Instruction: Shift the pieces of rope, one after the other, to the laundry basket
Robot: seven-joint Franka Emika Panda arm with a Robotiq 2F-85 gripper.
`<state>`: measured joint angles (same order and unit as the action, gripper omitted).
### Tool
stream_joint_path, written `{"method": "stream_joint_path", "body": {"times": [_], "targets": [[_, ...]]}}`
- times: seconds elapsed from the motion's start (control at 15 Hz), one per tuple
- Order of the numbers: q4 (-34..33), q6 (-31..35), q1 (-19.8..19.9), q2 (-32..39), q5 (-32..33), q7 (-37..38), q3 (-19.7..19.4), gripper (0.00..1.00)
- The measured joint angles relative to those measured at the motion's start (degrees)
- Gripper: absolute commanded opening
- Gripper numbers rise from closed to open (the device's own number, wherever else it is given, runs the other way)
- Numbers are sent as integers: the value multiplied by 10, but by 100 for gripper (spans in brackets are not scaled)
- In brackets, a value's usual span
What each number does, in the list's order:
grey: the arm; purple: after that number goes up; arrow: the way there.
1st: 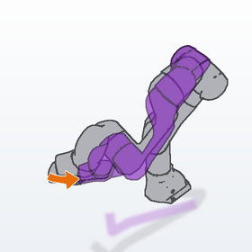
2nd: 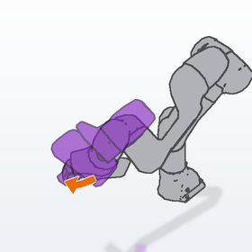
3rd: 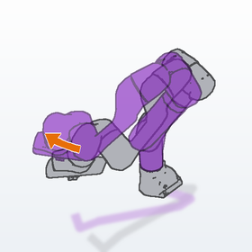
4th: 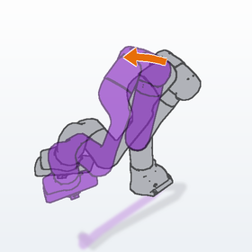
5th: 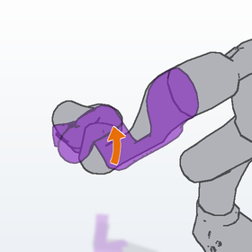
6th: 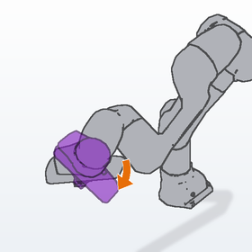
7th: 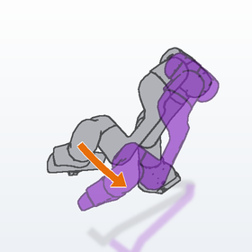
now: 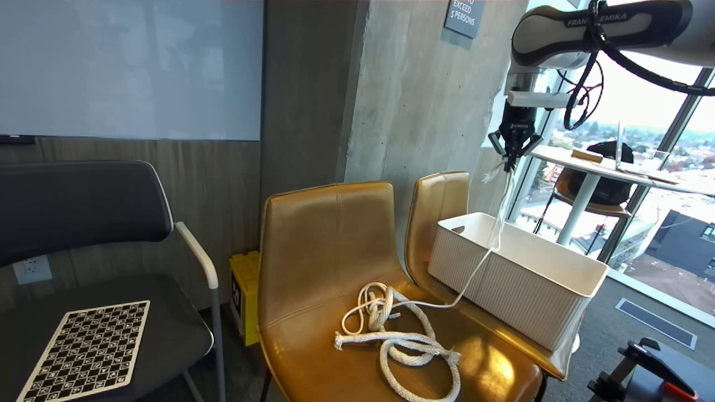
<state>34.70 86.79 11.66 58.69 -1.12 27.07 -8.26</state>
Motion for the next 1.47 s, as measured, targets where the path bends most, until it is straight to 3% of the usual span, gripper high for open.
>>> {"method": "stream_joint_path", "body": {"times": [0.13,0.67,1.07,1.47], "targets": [[0,0,0,0,0,0,0,39],[1,1,-21,1,0,-3,7,98],[30,23,-108,2,2,-15,13,100],[96,83,-182,2,2,-73,23,100]]}}
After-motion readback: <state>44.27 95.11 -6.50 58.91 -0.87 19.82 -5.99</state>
